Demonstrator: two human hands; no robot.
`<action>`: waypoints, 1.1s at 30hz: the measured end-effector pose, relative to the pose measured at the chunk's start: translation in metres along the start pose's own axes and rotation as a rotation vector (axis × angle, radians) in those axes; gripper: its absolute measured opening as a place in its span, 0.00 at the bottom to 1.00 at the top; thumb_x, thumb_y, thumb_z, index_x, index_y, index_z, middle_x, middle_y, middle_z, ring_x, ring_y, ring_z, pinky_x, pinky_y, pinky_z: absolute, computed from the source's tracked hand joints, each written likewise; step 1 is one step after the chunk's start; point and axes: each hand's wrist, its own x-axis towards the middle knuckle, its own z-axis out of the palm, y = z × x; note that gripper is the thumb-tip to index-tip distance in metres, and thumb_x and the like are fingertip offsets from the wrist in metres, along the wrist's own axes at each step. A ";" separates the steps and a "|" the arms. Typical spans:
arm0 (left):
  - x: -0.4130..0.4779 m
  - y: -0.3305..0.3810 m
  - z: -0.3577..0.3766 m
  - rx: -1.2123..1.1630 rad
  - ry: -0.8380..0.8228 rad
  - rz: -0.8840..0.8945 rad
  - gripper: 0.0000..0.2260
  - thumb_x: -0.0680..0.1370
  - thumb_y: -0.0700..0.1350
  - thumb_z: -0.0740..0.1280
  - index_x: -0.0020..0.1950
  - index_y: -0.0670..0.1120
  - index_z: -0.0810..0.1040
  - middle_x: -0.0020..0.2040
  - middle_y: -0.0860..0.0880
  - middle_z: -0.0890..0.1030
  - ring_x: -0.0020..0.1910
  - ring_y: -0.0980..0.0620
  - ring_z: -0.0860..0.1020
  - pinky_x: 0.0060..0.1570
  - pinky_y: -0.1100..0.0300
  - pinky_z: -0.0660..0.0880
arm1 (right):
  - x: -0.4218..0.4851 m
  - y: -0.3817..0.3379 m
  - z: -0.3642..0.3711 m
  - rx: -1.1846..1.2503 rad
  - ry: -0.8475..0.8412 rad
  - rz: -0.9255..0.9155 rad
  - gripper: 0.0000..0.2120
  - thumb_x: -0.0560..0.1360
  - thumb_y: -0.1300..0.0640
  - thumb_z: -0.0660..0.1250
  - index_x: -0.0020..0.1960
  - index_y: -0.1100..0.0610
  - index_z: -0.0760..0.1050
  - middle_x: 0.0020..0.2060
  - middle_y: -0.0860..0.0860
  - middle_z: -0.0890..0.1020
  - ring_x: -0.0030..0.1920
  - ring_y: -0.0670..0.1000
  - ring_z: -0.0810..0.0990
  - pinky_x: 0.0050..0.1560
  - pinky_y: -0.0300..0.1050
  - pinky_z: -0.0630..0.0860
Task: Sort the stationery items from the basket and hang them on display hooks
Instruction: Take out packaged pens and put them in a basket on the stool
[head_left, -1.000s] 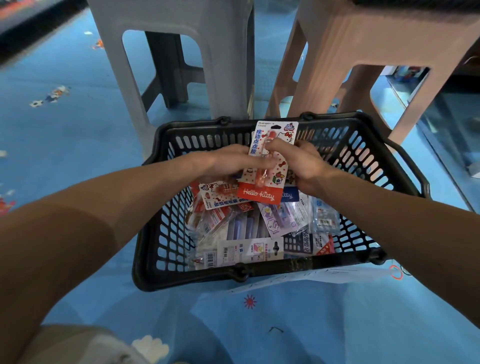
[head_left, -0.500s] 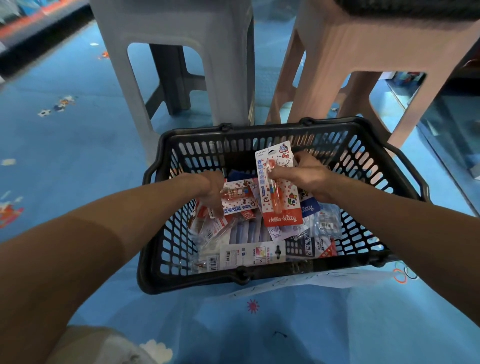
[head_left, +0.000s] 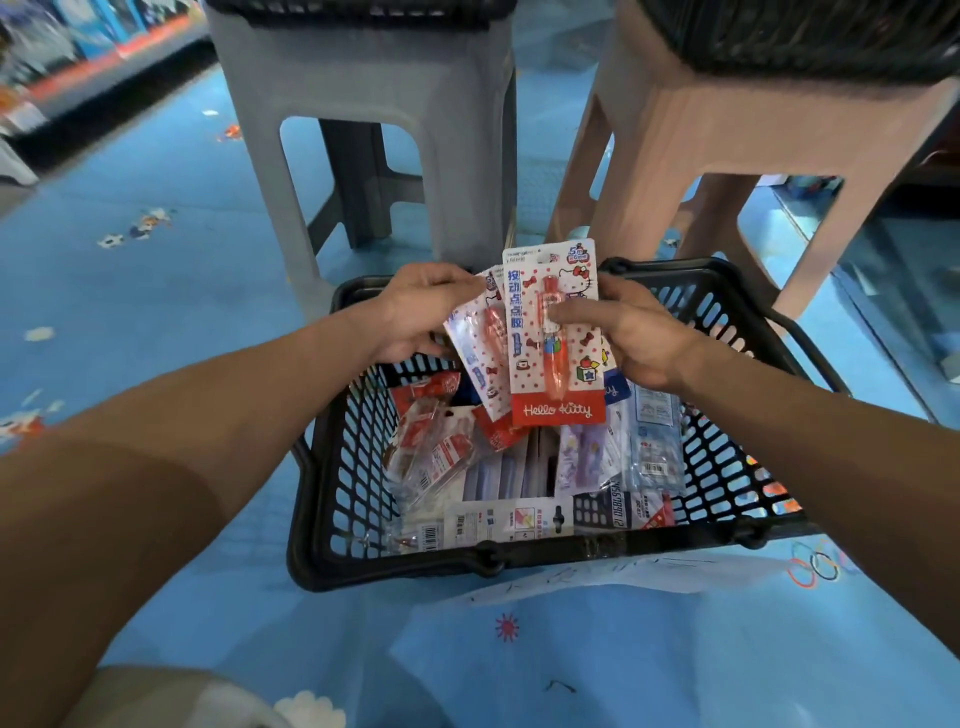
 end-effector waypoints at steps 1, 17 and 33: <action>0.000 0.002 0.005 -0.084 0.006 -0.009 0.06 0.82 0.50 0.70 0.51 0.47 0.80 0.45 0.47 0.87 0.44 0.49 0.86 0.45 0.48 0.83 | 0.000 -0.003 0.002 0.038 -0.016 -0.007 0.28 0.69 0.62 0.77 0.67 0.61 0.75 0.55 0.60 0.86 0.54 0.62 0.86 0.54 0.60 0.83; 0.002 0.056 0.050 -0.509 0.066 -0.283 0.21 0.85 0.52 0.55 0.41 0.43 0.79 0.43 0.42 0.84 0.38 0.44 0.85 0.47 0.47 0.83 | 0.007 -0.024 0.021 0.129 0.035 -0.010 0.21 0.74 0.56 0.71 0.65 0.60 0.76 0.52 0.58 0.87 0.51 0.58 0.87 0.44 0.51 0.84; -0.102 0.200 0.037 -0.317 -0.183 -0.429 0.31 0.78 0.63 0.70 0.74 0.48 0.70 0.60 0.35 0.83 0.56 0.33 0.83 0.62 0.34 0.77 | -0.092 -0.194 0.066 0.307 0.167 0.314 0.23 0.68 0.46 0.68 0.59 0.57 0.80 0.53 0.58 0.87 0.56 0.61 0.85 0.64 0.62 0.78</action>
